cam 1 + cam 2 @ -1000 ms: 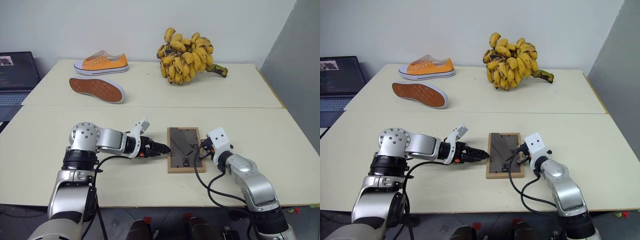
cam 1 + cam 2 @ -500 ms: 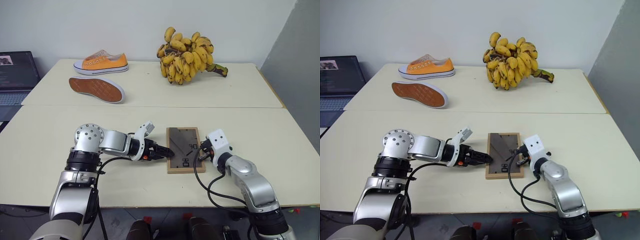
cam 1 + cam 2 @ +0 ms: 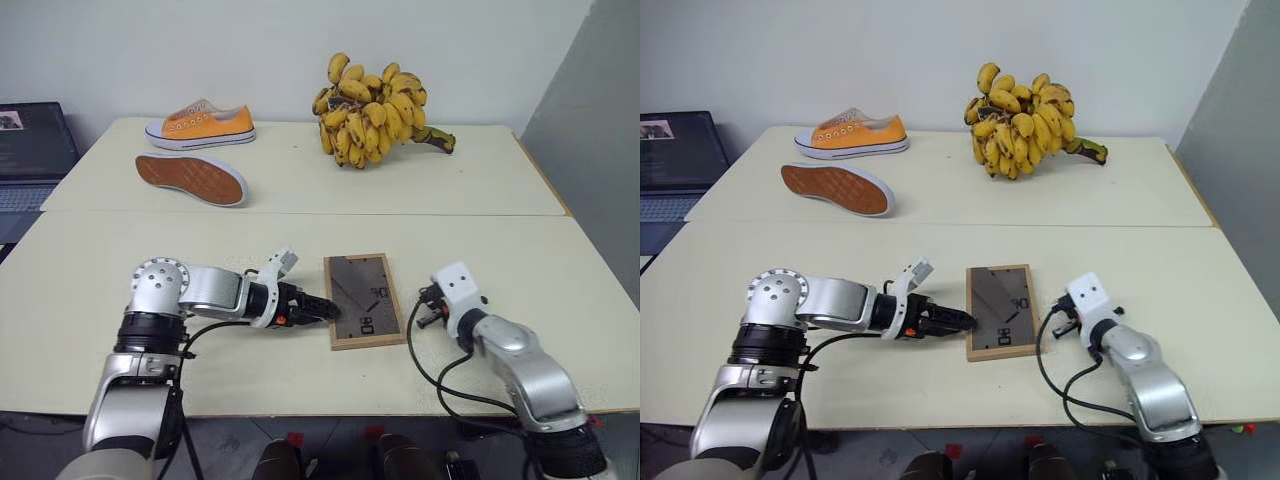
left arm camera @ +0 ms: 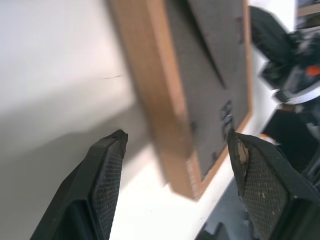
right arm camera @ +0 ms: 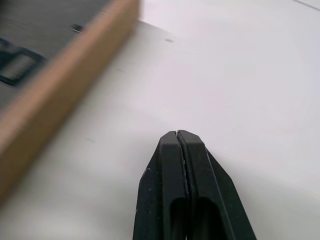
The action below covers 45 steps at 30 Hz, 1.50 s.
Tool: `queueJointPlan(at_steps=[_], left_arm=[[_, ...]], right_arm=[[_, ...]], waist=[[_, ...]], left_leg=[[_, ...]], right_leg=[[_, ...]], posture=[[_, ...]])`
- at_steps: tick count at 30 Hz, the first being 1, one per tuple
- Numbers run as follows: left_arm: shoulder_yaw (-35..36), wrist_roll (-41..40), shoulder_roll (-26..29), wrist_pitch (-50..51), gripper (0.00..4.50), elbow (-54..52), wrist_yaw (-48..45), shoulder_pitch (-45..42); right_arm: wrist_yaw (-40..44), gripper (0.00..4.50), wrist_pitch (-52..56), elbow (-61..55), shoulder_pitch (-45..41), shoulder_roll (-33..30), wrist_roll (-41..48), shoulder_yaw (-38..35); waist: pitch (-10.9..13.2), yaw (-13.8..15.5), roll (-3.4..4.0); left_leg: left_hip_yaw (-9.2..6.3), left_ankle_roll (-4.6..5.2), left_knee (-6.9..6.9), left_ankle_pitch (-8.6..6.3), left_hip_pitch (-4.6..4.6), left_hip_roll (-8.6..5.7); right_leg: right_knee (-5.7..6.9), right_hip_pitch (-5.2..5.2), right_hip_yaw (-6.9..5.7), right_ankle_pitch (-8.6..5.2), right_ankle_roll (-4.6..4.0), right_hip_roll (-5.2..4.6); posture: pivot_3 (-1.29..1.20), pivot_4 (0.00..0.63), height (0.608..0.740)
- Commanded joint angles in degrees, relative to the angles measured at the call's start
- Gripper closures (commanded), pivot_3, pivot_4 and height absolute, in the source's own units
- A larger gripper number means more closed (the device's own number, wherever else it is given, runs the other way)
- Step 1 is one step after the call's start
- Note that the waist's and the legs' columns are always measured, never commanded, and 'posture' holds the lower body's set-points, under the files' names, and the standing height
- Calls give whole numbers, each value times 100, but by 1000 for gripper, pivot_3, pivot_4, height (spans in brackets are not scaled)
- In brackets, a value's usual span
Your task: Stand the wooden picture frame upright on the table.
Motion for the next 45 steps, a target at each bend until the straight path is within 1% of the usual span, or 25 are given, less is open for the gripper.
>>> queueJointPlan(at_steps=[1,3,4,7,8,12,15,17,20,23,25,28,29,32,33,34,37,42,45], left_arm=[[-616,1625,481,-413,1097,-194,-890,-707],[-779,2449,406,-1161,1097,245,-1515,-1208],[-767,2742,250,-1435,1097,520,-1714,-1430],[-579,3160,-243,-1638,1097,1067,-2133,-1800],[-524,3240,-440,-1588,1097,1067,-2144,-1782],[161,3043,-1352,-249,1097,432,-1326,-846],[557,2335,-1580,43,1097,27,-661,-187],[731,1784,-1588,43,1097,-245,-191,120],[943,1048,-1334,43,1097,-487,439,378],[1221,756,-1134,43,1097,-393,862,293],[1226,552,-1032,43,1097,-256,1063,206],[1053,35,-945,43,1097,-170,1388,224],[936,-263,-924,-3,1097,-190,1532,288],[176,-1734,-655,-625,1097,-519,2146,690],[-13,-2017,-581,-799,1097,-656,2254,813],[-133,-2144,-543,-920,1097,-786,2290,930],[-317,-2181,-511,-1178,1097,-1038,2282,1182],[-416,-2181,-514,-1437,1097,-1107,2360,1237],[-380,-2181,-563,-1560,1097,-1039,2537,1271]], right_arm=[[174,4500,-157,-155,155,-227,82,-293],[220,4500,-218,-101,187,-285,100,-322],[229,4500,-245,-65,184,-290,95,-317],[241,4500,-304,17,166,-266,72,-297],[235,4500,-319,48,148,-245,58,-273],[178,4500,-317,53,98,-115,36,-184],[174,4500,-343,25,170,-102,12,-182],[176,4500,-371,10,246,-119,10,-205],[184,4500,-423,-8,400,-163,15,-279],[184,4500,-495,8,549,-182,24,-338],[177,4500,-534,37,601,-173,16,-346],[162,4500,-566,65,621,-140,-10,-297],[162,4500,-567,69,613,-133,-18,-266],[156,4500,-569,62,586,-123,-47,-190],[154,4500,-559,43,582,-119,-47,-181],[150,4500,-539,16,580,-114,-44,-175],[129,4500,-487,-70,571,-88,-34,-148],[48,4500,-313,-277,501,31,13,-41],[-67,4500,65,-630,371,357,181,100]], waist=[[1,0,1],[6,11,-1],[7,15,-2],[8,42,-4],[8,48,-4],[5,21,-1],[-5,19,7],[-6,33,8],[-7,49,5],[-6,52,-1],[-6,49,-1],[-6,50,0],[-6,50,-1],[-8,47,-2],[-8,45,-2],[-9,47,-3],[-11,79,-5],[-12,110,-4],[-13,114,-4]], left_leg=[[0,-5,-1,3,0,0],[1,-19,-2,12,1,-5],[1,-24,-2,17,-1,-5],[1,-23,-2,19,-8,-8],[1,-22,-4,19,-12,-7],[8,-17,-6,13,-22,-6],[2,-17,-15,10,-25,4],[0,-17,-24,10,-13,5],[-4,-17,-14,10,-5,2],[-4,-17,-7,10,-1,-1],[-5,-17,-8,10,1,-1],[-7,-17,-5,13,2,-1],[-7,-18,-4,13,2,-1],[-6,-18,-2,13,2,-1],[-5,-18,-3,13,2,0],[-5,-18,-5,13,2,1],[-5,-19,-4,13,2,0],[-3,-19,-2,14,8,-1],[-3,-20,-2,15,8,-1]], right_leg=[[-1,0,0,0,0,0],[-6,0,1,-2,4,-1],[-11,-2,0,-5,10,-1],[-37,5,1,1,23,-3],[-57,9,0,7,28,-3],[-70,10,8,20,8,-8],[-63,0,2,16,-1,-2],[-61,9,1,13,-5,-4],[-62,28,-4,13,-4,-9],[-63,34,-4,18,7,-11],[-62,34,-5,17,10,-9],[-62,35,-6,17,17,-8],[-62,35,-5,19,18,-8],[-63,36,-3,22,16,-9],[-63,36,-2,23,14,-9],[-63,35,0,24,14,-10],[-63,37,-2,24,13,-11],[-63,39,-2,24,13,-9],[-63,40,-1,24,13,-9]], posture=[[0,150,740],[0,150,740],[0,150,740],[0,150,740],[0,150,740],[0,150,740],[0,150,740],[0,150,740],[0,150,740],[0,150,740],[0,150,740],[0,150,740],[0,150,740],[0,150,740],[0,150,740],[0,150,740],[0,150,740],[0,150,740],[0,150,740]])
